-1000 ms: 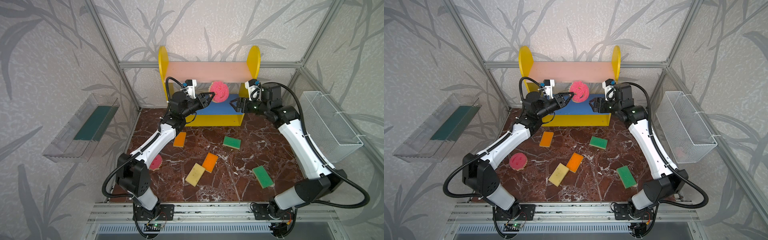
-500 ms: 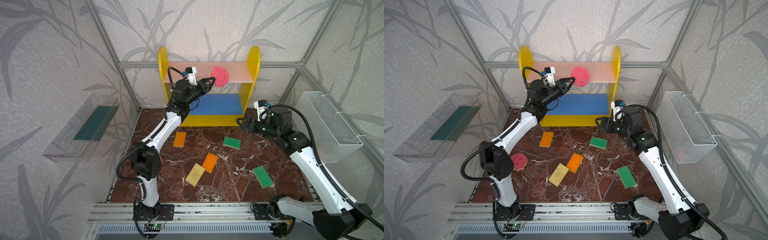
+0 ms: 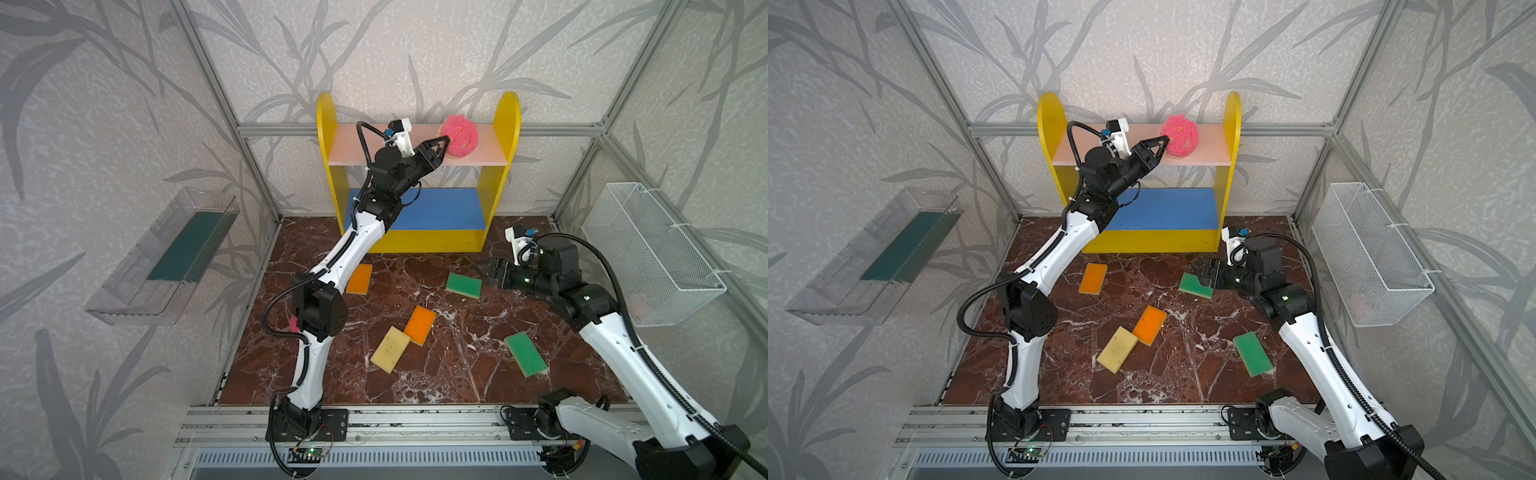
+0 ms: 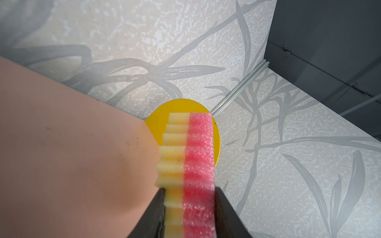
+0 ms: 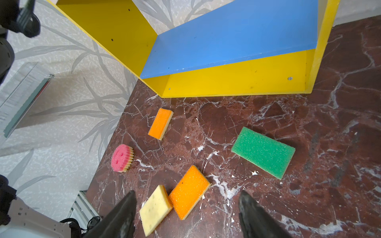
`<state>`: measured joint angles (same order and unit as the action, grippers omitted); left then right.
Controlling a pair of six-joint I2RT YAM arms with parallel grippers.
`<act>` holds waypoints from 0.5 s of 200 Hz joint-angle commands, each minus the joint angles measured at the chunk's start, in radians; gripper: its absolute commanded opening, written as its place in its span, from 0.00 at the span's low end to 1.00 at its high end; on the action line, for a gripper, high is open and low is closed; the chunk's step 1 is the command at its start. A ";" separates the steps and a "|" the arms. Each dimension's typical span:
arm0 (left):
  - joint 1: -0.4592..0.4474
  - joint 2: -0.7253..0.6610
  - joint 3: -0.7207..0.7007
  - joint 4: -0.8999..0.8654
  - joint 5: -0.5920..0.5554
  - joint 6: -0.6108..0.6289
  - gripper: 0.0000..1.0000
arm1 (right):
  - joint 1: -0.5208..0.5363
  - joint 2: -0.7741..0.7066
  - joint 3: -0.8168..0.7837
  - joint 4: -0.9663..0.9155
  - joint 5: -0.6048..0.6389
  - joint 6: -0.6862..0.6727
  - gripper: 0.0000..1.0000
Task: Arrange cleaning sponges on a shelf
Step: Place the cleaning sponge on the shelf.
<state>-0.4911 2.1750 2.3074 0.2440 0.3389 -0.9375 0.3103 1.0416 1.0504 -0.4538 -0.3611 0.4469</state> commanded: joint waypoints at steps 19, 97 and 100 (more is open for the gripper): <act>-0.023 0.097 0.136 -0.061 -0.076 -0.016 0.38 | 0.000 -0.050 -0.049 0.022 -0.030 0.016 0.76; -0.082 0.251 0.330 -0.090 -0.208 -0.014 0.38 | 0.013 -0.077 -0.144 0.047 -0.036 0.030 0.76; -0.084 0.252 0.332 -0.086 -0.211 -0.014 0.38 | 0.013 -0.078 -0.148 0.047 -0.036 0.030 0.76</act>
<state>-0.5587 2.3978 2.5942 0.1650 0.1867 -0.9443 0.3153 0.9775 0.9287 -0.4297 -0.3771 0.4667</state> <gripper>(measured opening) 0.378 0.764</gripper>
